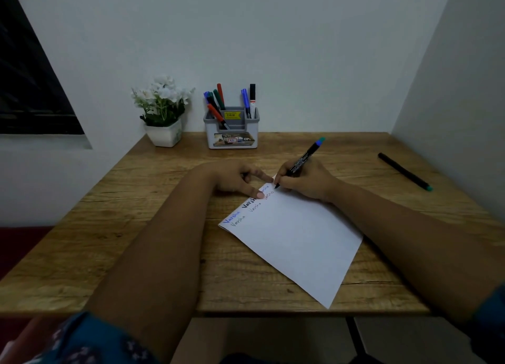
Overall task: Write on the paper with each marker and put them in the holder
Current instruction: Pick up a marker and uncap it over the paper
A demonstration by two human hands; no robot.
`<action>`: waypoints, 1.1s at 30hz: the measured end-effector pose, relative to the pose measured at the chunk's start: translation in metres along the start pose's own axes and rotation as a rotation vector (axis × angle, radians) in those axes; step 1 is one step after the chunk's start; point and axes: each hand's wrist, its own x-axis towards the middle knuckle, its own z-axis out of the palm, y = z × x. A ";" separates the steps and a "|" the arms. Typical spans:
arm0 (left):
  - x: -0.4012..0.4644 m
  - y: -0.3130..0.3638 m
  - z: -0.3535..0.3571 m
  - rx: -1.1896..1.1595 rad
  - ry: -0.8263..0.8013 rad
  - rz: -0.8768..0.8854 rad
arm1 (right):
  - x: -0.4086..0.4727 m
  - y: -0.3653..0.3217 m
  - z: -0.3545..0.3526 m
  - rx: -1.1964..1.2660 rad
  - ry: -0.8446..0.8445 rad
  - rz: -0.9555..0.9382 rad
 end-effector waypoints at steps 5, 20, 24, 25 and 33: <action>0.000 0.001 0.000 0.021 -0.004 0.001 | 0.000 0.000 0.000 0.039 0.049 0.018; 0.001 0.003 -0.001 0.039 -0.027 -0.020 | -0.001 0.002 -0.004 0.060 0.024 0.045; 0.001 0.001 -0.002 0.040 -0.020 -0.017 | -0.001 0.002 -0.005 0.043 0.004 0.027; 0.002 0.001 -0.002 0.039 -0.018 -0.014 | -0.001 0.002 -0.005 0.043 0.004 0.026; 0.001 0.001 -0.002 0.050 -0.026 -0.018 | -0.001 0.003 -0.005 0.063 0.029 0.033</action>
